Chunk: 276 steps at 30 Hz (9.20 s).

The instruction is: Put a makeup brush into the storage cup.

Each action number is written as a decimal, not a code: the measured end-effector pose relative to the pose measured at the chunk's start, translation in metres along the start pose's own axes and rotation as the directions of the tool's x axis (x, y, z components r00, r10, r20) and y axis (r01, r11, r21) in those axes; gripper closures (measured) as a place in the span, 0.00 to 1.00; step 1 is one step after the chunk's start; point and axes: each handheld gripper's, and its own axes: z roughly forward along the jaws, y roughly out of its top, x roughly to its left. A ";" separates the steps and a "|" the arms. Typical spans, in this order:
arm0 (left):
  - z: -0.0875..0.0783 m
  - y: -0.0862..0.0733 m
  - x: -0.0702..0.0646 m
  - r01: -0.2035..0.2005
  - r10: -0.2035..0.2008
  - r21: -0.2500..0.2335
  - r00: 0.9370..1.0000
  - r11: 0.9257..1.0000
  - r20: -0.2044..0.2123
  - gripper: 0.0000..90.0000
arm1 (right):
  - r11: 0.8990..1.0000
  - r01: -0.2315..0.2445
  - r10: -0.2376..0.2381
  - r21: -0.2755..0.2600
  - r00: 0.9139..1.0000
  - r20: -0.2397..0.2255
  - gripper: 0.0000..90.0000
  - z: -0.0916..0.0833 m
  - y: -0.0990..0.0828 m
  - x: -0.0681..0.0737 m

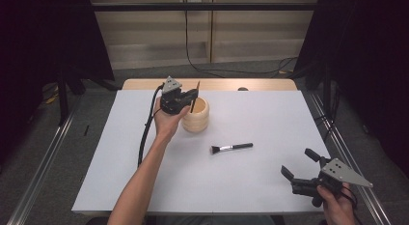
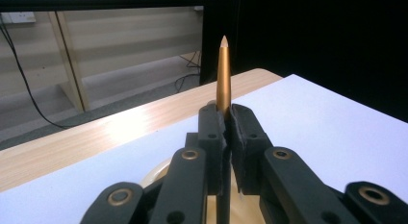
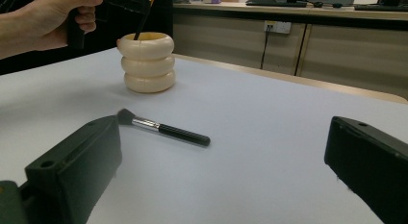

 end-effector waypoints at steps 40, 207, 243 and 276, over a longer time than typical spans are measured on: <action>-0.003 -0.007 0.002 0.043 -0.043 0.001 0.997 0.999 -0.057 0.12 | 1.000 0.008 -0.008 0.001 1.000 -0.014 0.00 0.002 0.000 0.000; -0.201 -0.105 -0.036 -0.072 0.058 -0.140 0.993 0.988 -0.100 0.01 | 0.998 0.039 -0.046 -0.049 0.988 -0.147 0.00 0.061 0.046 0.005; -0.202 -0.104 -0.033 -0.074 0.059 -0.141 0.993 0.987 -0.104 0.01 | 0.995 0.085 -0.093 -0.046 0.968 -0.232 0.00 0.151 0.089 0.010; -0.202 -0.104 -0.030 -0.078 0.064 -0.130 0.992 0.988 -0.107 0.01 | 0.892 0.270 -0.087 0.361 0.889 -0.450 0.02 0.194 0.102 0.012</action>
